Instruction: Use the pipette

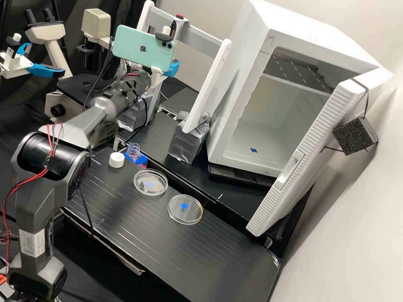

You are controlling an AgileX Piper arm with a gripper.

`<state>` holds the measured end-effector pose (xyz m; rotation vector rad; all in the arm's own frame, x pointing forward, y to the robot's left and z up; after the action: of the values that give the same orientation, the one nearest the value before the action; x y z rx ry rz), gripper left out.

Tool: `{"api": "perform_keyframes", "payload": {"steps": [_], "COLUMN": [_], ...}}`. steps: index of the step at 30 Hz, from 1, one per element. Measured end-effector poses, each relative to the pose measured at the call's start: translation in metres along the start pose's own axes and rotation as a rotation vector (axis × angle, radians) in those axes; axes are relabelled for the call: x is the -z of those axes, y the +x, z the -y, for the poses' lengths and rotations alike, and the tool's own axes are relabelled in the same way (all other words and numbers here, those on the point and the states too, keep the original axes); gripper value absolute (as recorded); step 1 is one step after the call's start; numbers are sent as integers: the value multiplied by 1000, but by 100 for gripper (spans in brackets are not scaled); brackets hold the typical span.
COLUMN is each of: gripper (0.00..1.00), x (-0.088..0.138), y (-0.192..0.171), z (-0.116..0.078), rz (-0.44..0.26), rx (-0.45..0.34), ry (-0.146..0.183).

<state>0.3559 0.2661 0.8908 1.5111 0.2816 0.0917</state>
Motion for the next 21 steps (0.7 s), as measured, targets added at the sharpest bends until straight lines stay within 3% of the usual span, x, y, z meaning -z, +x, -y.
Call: {"api": "perform_keyframes", "payload": {"steps": [4, 14, 21], "gripper": [0, 0, 0], "x": [-4, -5, -1], "y": [1, -14, -42], "z": [-13, -47, -52], "rz": [5, -13, -55], "rx": [-26, -107, -136], "ry": [-8, 38, 47]}}
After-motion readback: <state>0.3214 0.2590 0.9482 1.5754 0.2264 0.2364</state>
